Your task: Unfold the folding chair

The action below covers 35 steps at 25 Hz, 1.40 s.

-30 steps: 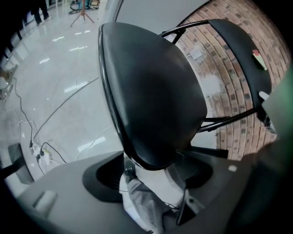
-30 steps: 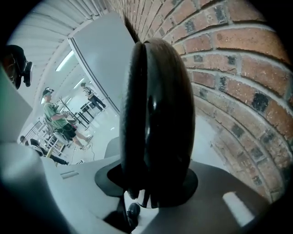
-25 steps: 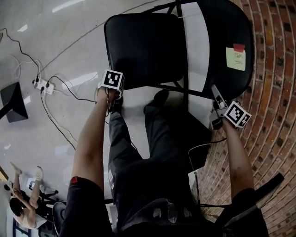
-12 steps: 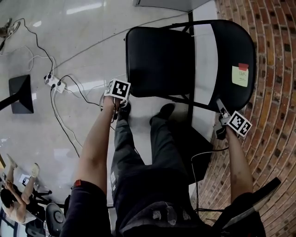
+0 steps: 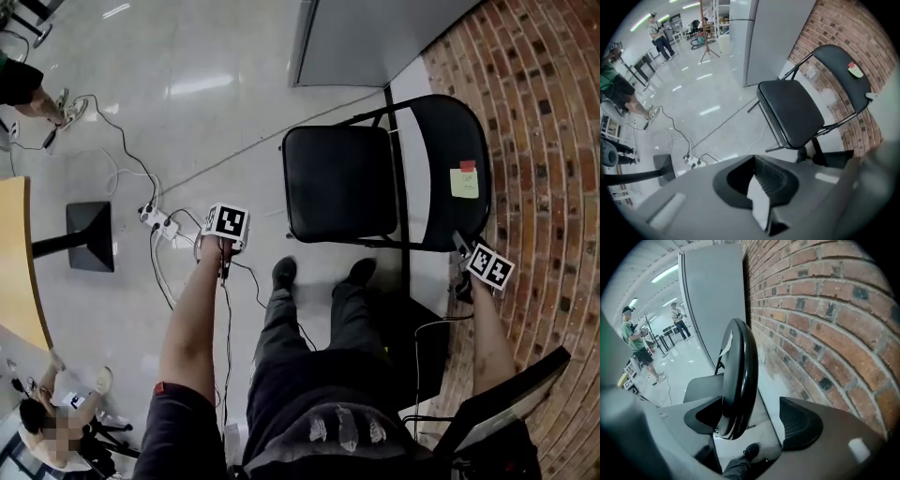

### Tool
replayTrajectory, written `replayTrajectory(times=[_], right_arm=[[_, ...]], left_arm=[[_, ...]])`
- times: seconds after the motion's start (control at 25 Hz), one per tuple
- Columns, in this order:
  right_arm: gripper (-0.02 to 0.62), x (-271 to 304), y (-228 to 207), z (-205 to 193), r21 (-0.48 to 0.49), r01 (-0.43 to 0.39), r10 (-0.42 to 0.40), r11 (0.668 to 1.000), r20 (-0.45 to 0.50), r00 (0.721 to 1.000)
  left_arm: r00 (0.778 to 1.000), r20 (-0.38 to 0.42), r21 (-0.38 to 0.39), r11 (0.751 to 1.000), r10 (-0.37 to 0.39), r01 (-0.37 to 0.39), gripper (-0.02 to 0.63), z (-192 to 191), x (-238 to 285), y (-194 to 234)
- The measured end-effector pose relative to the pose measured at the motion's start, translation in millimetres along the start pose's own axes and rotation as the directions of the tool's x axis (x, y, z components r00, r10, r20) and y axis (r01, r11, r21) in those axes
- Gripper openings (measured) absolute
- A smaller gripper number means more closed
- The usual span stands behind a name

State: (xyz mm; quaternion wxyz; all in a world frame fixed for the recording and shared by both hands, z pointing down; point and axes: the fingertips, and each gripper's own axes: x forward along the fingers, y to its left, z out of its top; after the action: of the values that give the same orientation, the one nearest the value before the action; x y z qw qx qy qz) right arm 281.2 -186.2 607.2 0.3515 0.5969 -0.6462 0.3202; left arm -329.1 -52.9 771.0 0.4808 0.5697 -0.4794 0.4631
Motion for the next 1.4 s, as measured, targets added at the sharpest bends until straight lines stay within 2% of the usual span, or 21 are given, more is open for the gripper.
replayTrajectory(times=[0.2,0.32,0.44,0.52,0.64,0.76,0.92,0.96,1.04,1.12,1.24,1.4], right_arm=[[0.394,-53.0,-22.4,22.6,0.038,0.075,-0.078,0.996,0.107,0.991],[0.394,-82.4,-19.7,35.4,0.035,0.091,-0.096,0.995,0.177,0.980],[0.394,-106.5,-7.3,50.7,-0.016,0.097,-0.090,0.995,0.244,0.966],[0.394,-119.6,5.4,64.2,-0.027,0.076,-0.065,0.997,0.292,0.954],[0.391,-141.0,33.2,81.1,0.039,-0.025,0.008,0.999,0.383,0.924],[0.369,-155.4,62.0,91.6,0.001,-0.090,0.081,0.996,0.431,0.899],[0.263,-157.6,87.9,97.0,-0.078,-0.144,0.164,0.986,0.436,0.885],[0.207,-156.7,93.5,94.2,-0.090,-0.163,0.186,0.982,0.422,0.887],[0.002,-154.2,107.6,83.5,-0.117,-0.214,0.243,0.970,0.372,0.896],[0.002,-154.7,121.1,75.1,-0.147,-0.264,0.299,0.953,0.340,0.892],[0.002,-160.4,130.4,66.3,-0.172,-0.325,0.365,0.930,0.331,0.870],[0.002,-166.8,139.7,56.6,-0.203,-0.401,0.447,0.893,0.311,0.838]], left_arm=[[0.997,0.073,0.006,0.999,0.033,-0.034,0.003,13.2,-59.4,19.9],[0.992,0.123,0.051,0.998,0.040,-0.047,0.003,20.4,-92.7,24.8],[0.985,0.158,0.102,0.991,0.067,-0.084,0.003,27.1,-121.5,31.2],[0.981,0.172,0.098,0.990,0.084,-0.102,0.003,30.3,-136.7,34.3],[0.981,0.170,0.085,0.990,0.097,-0.112,0.003,25.7,-151.2,35.4],[0.980,0.168,0.098,0.987,0.111,-0.128,0.003,21.5,-162.4,29.9],[0.969,0.227,0.097,0.987,0.101,-0.126,0.003,29.4,-177.8,3.5],[0.970,0.226,0.095,0.989,0.091,-0.115,0.003,28.3,-178.0,-5.0],[0.969,0.232,0.086,0.991,0.079,-0.102,0.003,28.4,-183.3,-19.3],[0.962,0.264,0.064,0.993,0.077,-0.097,0.003,33.4,-192.3,-31.1],[0.947,0.314,0.011,0.997,0.067,-0.074,0.003,37.1,-202.0,-53.0],[0.916,0.400,-0.039,0.999,0.029,-0.015,0.003,46.2,-219.1,-88.8]])
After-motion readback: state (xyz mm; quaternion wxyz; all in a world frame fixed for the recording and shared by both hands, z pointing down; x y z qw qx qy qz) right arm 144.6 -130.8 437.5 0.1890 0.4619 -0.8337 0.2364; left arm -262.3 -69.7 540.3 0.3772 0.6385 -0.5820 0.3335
